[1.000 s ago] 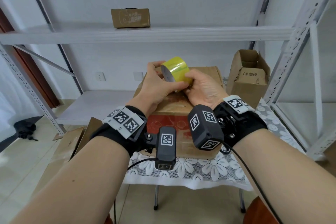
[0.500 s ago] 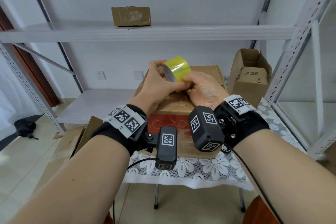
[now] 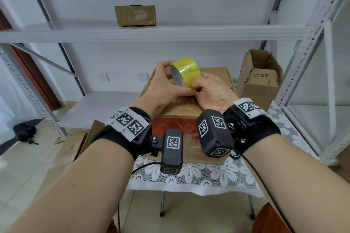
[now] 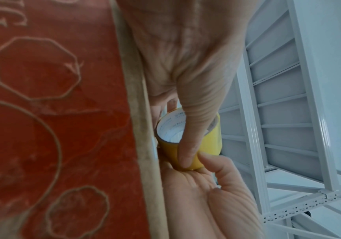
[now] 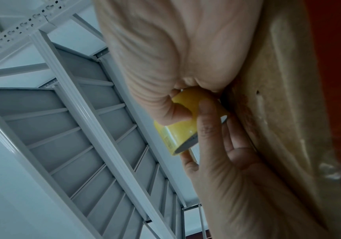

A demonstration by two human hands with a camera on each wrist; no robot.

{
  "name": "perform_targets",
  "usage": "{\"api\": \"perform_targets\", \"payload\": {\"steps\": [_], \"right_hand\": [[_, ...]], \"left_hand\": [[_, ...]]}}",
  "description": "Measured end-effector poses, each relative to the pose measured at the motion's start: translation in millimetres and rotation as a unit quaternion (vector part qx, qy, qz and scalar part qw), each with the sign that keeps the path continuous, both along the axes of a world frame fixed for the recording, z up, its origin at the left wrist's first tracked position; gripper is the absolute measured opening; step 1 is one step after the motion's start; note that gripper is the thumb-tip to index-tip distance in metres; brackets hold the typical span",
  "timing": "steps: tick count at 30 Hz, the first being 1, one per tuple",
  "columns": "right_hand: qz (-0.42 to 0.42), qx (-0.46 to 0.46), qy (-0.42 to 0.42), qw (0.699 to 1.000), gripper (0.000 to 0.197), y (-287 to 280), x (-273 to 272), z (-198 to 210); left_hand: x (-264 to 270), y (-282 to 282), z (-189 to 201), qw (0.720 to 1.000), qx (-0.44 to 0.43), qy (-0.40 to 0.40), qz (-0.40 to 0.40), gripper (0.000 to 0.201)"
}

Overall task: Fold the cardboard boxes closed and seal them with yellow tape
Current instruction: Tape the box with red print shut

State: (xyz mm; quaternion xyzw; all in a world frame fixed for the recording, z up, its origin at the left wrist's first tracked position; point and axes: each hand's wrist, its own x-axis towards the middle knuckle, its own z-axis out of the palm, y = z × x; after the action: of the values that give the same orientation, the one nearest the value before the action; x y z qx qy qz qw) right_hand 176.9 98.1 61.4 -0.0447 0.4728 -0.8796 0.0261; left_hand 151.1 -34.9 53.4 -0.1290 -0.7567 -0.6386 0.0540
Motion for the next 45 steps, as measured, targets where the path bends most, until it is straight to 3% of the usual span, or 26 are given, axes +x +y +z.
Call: {"api": "perform_targets", "payload": {"steps": [5, 11, 18, 22, 30, 35, 38, 40, 42, 45], "right_hand": [[0.004, -0.010, 0.009, 1.000, 0.019, -2.0, -4.5, -3.3], [0.012, -0.007, 0.022, 1.000, 0.025, -0.9, -2.3, -0.9], [-0.002, -0.016, 0.009, 1.000, 0.006, -4.0, -2.0, -2.8], [-0.033, -0.025, 0.013, 0.999, 0.015, -3.4, -1.7, -2.2], [-0.067, -0.061, 0.008, 0.996, 0.025, 2.8, -9.9, 0.5], [-0.147, 0.054, 0.013, 0.988, 0.016, 7.9, -11.2, -0.2], [-0.154, 0.054, 0.016, 0.986, 0.017, 11.3, -8.7, -0.8], [-0.162, 0.053, 0.024, 0.985, 0.021, 11.1, -8.7, -1.8], [-0.188, 0.086, 0.035, 0.978, 0.023, 9.7, -10.2, -4.0], [-0.205, 0.157, 0.047, 0.965, 0.021, 7.0, -9.6, -5.9]], "left_hand": [[-0.1, 0.6, -0.7, 1.000, -0.005, 0.007, 0.027, 0.098], [1.6, 0.5, 0.5, 1.000, 0.011, 0.003, 0.029, 0.094], [2.2, -0.3, -0.4, 0.999, 0.030, -0.012, 0.032, 0.094], [2.6, -0.4, -1.3, 0.998, 0.056, -0.015, 0.031, 0.105], [0.6, 1.3, 0.3, 0.998, 0.022, 0.013, 0.062, 0.085], [1.6, 4.3, 4.0, 0.992, -0.098, 0.021, 0.073, 0.091], [3.7, 4.2, 6.2, 0.994, -0.099, 0.037, 0.012, 0.098], [3.6, 3.2, 5.8, 0.993, -0.106, 0.049, -0.005, 0.091], [2.2, 3.8, 2.8, 0.991, -0.117, 0.061, 0.026, 0.082], [1.2, 6.8, 0.2, 0.987, -0.132, 0.059, 0.068, 0.084]]}}
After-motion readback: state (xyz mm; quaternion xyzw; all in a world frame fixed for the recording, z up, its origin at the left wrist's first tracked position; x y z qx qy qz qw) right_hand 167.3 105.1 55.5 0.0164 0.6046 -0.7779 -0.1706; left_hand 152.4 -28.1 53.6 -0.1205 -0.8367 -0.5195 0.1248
